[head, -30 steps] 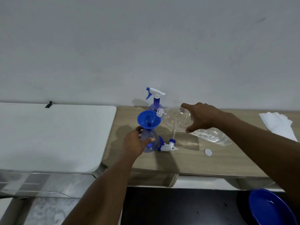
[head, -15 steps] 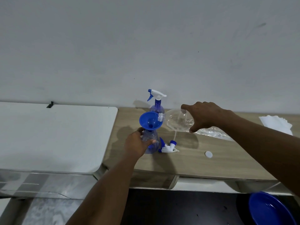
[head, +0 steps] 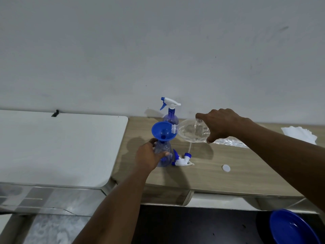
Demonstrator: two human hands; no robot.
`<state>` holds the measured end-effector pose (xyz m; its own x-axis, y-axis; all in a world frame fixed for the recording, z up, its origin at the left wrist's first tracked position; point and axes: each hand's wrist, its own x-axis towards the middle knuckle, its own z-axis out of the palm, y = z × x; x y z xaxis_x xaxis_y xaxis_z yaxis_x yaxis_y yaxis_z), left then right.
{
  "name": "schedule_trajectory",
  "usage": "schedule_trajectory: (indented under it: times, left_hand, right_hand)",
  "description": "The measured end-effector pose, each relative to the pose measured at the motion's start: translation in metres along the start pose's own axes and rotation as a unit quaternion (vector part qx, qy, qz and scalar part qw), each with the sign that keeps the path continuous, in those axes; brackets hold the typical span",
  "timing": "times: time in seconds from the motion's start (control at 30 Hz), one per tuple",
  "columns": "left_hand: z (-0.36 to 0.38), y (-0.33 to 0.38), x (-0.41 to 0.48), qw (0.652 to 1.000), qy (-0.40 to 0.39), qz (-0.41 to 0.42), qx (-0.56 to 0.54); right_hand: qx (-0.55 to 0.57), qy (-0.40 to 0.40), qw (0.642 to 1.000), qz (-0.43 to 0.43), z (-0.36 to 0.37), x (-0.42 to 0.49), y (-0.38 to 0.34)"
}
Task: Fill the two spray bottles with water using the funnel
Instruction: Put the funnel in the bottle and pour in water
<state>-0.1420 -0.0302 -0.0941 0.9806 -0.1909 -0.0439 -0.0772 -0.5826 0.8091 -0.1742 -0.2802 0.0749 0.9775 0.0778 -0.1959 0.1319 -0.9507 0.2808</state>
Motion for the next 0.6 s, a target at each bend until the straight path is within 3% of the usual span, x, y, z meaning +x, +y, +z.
schedule_trajectory:
  times: [0.6]
  left_hand:
    - [0.0019, 0.0011, -0.0017, 1.0, 0.002, -0.003, 0.005]
  right_hand:
    - [-0.035, 0.021, 0.999, 0.0, -0.0052, -0.0034, -0.0008]
